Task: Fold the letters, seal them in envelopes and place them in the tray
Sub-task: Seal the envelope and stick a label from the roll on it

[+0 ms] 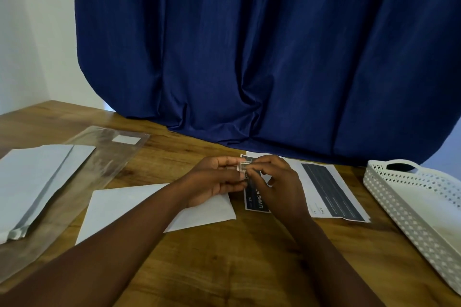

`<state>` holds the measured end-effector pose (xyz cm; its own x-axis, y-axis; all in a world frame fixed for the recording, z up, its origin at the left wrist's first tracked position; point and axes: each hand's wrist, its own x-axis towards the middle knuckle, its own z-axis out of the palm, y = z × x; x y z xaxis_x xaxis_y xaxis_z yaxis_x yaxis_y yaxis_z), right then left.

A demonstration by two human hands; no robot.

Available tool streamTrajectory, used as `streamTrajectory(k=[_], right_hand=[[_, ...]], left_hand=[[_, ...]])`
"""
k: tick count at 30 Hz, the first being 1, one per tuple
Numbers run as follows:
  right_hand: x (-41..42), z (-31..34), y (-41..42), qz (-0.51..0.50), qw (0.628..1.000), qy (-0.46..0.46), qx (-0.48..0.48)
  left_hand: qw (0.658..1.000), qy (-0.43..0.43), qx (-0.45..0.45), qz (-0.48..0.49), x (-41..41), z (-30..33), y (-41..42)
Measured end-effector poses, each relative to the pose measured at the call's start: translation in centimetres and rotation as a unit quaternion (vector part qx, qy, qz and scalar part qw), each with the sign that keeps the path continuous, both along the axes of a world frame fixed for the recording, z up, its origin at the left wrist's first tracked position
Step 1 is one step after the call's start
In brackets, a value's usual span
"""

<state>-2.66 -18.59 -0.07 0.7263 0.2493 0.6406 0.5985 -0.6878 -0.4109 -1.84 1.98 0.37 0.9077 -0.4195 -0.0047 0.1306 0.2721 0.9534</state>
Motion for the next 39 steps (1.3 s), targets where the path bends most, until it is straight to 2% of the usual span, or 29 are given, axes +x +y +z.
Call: streamTrajectory(k=[3, 7, 13, 16, 20, 22, 25, 27, 30, 35, 38, 39], right_hand=[[-0.1, 0.1, 0.4, 0.004, 0.999, 0.016, 0.037], [-0.6, 0.5, 0.8, 0.011, 0.993, 0.049, 0.107], [-0.4, 0.9, 0.2, 0.026, 0.969, 0.104, 0.223], [-0.2, 0.8, -0.2, 0.017, 0.965, 0.12, 0.233], [0.0, 0.1, 0.0, 0.007, 0.968, 0.141, 0.21], [0.1, -0.1, 0.3, 0.007, 0.97, 0.145, 0.194], [0.2, -0.1, 0.5, 0.016, 0.974, 0.153, 0.165], [0.2, 0.0, 0.8, 0.012, 0.974, 0.167, 0.155], [-0.1, 0.3, 1.5, 0.014, 0.971, 0.175, 0.16], [-0.8, 0.4, 2.0, 0.029, 0.973, 0.177, 0.142], [-0.9, 0.1, 1.9, 0.032, 0.974, 0.176, 0.136], [-1.0, 0.1, 1.9, 0.032, 0.974, 0.179, 0.137]], left_hand=[[0.998, -0.047, 0.039, -0.003, -0.1, -0.3, 0.1], [0.983, -0.115, 0.123, 0.073, -0.2, -0.5, -0.2], [0.957, -0.171, 0.192, 0.132, -0.1, -0.5, 0.0], [0.921, -0.213, 0.241, 0.22, 0.5, -0.1, 0.7], [0.901, -0.204, 0.208, 0.323, 1.3, 1.1, 4.5], [0.864, -0.23, 0.234, 0.382, 1.7, 2.0, 7.8], [0.79, -0.219, 0.356, 0.45, 1.6, 3.1, 14.0], [0.741, -0.191, 0.46, 0.451, 1.2, 3.6, 18.4], [0.67, -0.133, 0.616, 0.392, 0.5, 4.3, 23.4], [0.626, -0.084, 0.727, 0.27, 0.2, 3.5, 25.5], [0.626, -0.056, 0.735, 0.252, 0.0, 3.1, 24.8], [0.61, -0.062, 0.746, 0.258, -0.4, 3.1, 24.4]])
